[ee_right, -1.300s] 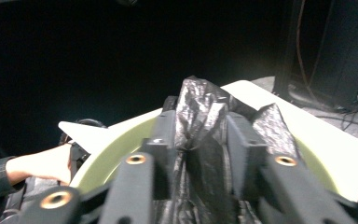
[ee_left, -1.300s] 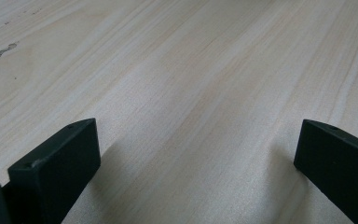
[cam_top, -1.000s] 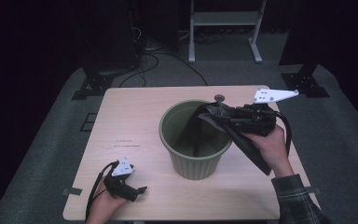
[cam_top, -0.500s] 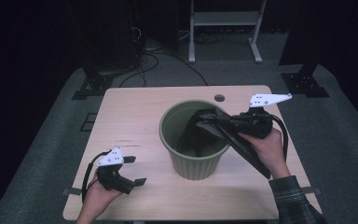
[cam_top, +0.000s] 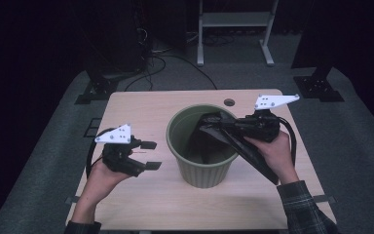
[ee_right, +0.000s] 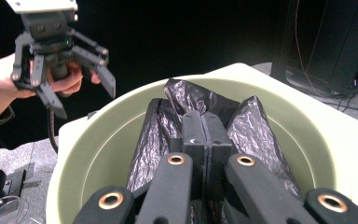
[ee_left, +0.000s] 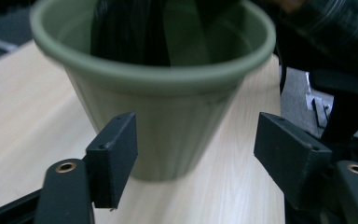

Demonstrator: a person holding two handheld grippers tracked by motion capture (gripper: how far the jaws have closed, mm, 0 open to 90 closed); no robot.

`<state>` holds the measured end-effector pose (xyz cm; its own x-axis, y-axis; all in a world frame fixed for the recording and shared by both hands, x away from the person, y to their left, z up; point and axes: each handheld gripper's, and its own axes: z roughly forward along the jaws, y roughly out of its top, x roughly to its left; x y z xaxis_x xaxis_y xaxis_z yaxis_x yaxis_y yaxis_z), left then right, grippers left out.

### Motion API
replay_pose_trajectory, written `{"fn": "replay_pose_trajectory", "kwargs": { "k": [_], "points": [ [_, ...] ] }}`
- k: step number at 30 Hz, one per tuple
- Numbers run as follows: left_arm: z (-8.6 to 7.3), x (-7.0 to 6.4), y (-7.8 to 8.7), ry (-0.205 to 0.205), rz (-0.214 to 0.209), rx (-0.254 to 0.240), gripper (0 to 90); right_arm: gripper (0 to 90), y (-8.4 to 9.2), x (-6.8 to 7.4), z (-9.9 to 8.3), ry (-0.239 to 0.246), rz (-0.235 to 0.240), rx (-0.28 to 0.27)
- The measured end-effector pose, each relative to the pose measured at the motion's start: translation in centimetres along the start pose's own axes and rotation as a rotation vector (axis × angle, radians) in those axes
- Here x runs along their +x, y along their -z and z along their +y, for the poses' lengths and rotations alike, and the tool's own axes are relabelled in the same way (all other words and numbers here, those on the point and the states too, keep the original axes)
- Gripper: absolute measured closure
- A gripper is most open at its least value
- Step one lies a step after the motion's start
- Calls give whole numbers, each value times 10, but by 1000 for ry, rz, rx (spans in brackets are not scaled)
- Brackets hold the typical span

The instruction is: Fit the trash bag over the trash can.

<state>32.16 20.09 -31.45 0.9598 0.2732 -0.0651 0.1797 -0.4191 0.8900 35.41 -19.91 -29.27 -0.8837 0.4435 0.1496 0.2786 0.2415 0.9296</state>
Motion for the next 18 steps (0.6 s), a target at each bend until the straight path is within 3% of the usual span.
{"fn": "replay_pose_trajectory", "kwargs": {
  "k": [6,12,18],
  "points": [
    [32,12,-7,-53,-27,-33,439,898,0,0,3,5,9,-3],
    [67,25,-32,-111,-53,-26,489,899,-5,1,4,5,35,0],
    [83,34,-60,-135,-81,-14,527,899,-9,2,4,11,58,3]
  ]
}}
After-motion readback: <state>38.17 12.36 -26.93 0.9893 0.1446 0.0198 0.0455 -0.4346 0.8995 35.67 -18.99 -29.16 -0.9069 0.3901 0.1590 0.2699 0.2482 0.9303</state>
